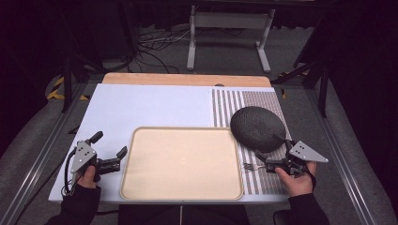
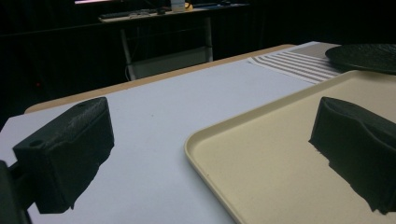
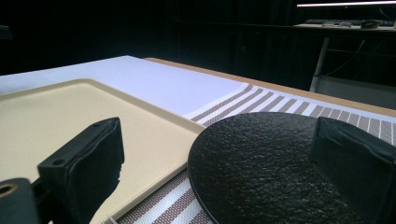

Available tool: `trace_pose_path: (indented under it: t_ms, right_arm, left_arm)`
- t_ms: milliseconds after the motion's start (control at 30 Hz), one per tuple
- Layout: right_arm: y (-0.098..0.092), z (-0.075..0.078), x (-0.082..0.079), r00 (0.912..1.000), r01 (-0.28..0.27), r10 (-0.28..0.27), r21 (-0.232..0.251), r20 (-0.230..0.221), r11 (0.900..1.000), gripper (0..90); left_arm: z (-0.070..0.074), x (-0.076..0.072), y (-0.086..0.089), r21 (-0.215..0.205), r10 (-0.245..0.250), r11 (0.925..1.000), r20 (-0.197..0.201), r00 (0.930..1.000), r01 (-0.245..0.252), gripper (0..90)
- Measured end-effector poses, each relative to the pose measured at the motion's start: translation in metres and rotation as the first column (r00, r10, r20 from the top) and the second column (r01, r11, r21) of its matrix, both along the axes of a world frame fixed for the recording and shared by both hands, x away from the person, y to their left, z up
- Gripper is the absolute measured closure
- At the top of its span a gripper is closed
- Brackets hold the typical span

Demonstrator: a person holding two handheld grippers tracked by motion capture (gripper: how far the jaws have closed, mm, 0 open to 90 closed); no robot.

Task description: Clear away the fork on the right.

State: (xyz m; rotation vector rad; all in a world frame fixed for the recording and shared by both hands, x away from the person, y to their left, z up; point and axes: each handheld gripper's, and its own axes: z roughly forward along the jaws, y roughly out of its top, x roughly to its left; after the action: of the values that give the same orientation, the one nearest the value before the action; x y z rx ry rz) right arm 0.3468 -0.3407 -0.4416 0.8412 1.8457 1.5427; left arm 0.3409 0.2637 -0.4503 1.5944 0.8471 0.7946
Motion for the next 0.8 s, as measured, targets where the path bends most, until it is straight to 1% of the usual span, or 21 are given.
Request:
trace_pose_path:
  t_ms: [200, 333, 367, 600, 667, 733, 800]
  right_arm:
    - [0.0, 0.0, 0.0, 1.0, -0.001, 0.001, -0.001, -0.003, 1.0, 4.1]
    - [0.0, 0.0, 0.0, 1.0, -0.004, 0.004, -0.001, -0.004, 1.0, 4.2]
    - [0.001, 0.0, 0.0, 1.0, -0.004, 0.004, 0.0, -0.007, 1.0, 4.1]
    - [0.001, 0.001, 0.0, 0.9999, -0.008, 0.008, 0.005, -0.012, 1.0, 4.1]
    - [0.002, 0.003, 0.001, 0.9999, -0.014, 0.014, 0.002, -0.008, 1.0, 4.2]
    - [0.003, 0.008, 0.002, 0.9997, -0.022, 0.022, -0.004, -0.013, 1.0, 4.2]
    - [0.005, 0.013, 0.004, 0.9992, -0.038, 0.038, -0.022, -0.016, 0.999, 4.2]
  left_arm:
    - [0.0, 0.0, 0.0, 0.011, -0.001, 0.9999, 0.001, 1.0, 0.001, 0.2]
    - [0.0, 0.0, 0.0, 0.009, 0.0, 1.0, -0.001, 1.0, 0.0, 0.2]
    - [0.0, 0.0, 0.0, 0.015, -0.002, 0.9999, -0.002, 1.0, 0.002, 0.2]
    - [0.0, 0.0, -0.001, 0.008, 0.0, 1.0, -0.001, 1.0, 0.0, 0.2]
    - [0.0, 0.0, -0.001, 0.009, 0.003, 1.0, -0.002, 1.0, -0.003, 0.2]
    - [0.0, 0.0, -0.001, 0.007, 0.005, 1.0, -0.002, 1.0, -0.005, 0.2]
    - [0.0, 0.0, -0.001, 0.007, 0.005, 1.0, -0.003, 1.0, -0.005, 0.2]
